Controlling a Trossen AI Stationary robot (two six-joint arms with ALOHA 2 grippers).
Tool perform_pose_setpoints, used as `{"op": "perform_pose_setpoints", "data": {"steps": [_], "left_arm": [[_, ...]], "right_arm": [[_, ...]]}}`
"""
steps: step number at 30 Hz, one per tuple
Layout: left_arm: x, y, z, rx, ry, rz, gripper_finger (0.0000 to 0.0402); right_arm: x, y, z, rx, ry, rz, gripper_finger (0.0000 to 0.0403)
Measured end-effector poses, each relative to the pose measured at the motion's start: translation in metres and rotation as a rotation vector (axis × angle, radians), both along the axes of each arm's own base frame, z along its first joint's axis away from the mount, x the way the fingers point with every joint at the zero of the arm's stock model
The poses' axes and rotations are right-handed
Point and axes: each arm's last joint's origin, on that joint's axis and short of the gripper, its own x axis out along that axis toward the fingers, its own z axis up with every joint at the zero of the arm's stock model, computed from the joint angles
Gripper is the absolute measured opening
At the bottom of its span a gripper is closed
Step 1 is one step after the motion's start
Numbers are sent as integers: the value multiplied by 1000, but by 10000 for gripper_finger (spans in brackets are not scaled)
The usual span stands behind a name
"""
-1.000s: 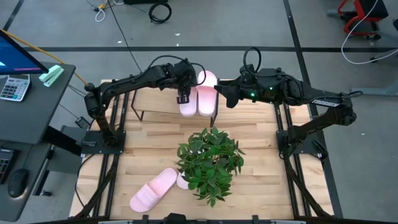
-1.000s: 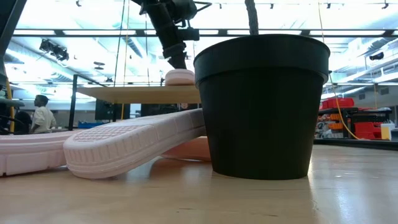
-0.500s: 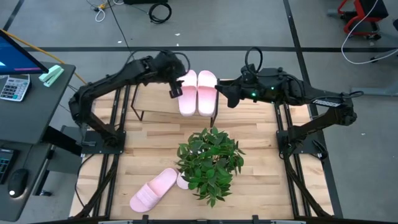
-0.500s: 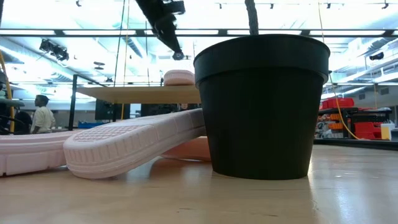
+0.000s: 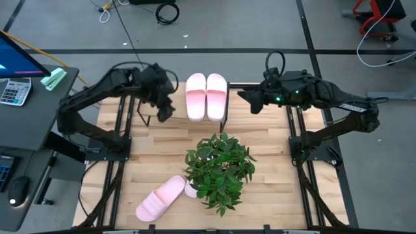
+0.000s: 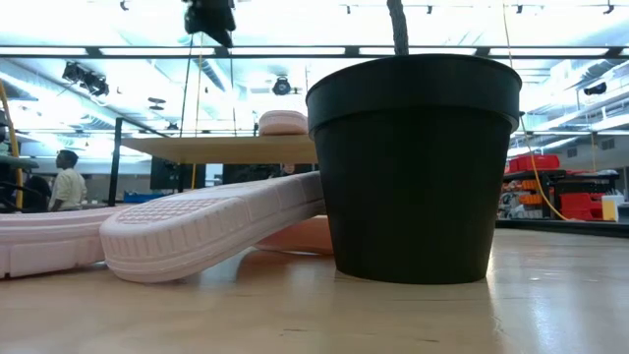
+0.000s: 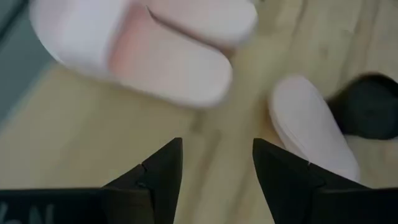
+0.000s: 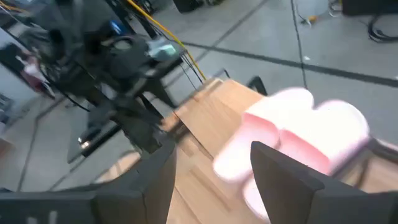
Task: Pick and place slides into the shelf
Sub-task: Put the pink slide on the shelf
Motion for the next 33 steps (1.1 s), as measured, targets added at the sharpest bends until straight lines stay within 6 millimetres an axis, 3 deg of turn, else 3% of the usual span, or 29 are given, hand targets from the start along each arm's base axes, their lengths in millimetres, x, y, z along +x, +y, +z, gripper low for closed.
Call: {"op": "perform_pose_setpoints", "data": {"steps": [9, 16, 21, 33], "left_arm": [[6, -54, 0, -89, 8, -75, 188], [8, -85, 1, -70, -21, 54, 184], [13, -105, 2, -90, -93, 115, 172], [49, -132, -6, -176, -184, 22, 123]], "right_arm": [[-23, 8, -18, 112, 211, -21, 213], [-30, 20, -26, 105, 329, 32, 213], [-49, 24, -32, 82, 451, -26, 213], [-99, 38, -16, 23, 338, 6, 213]]}}
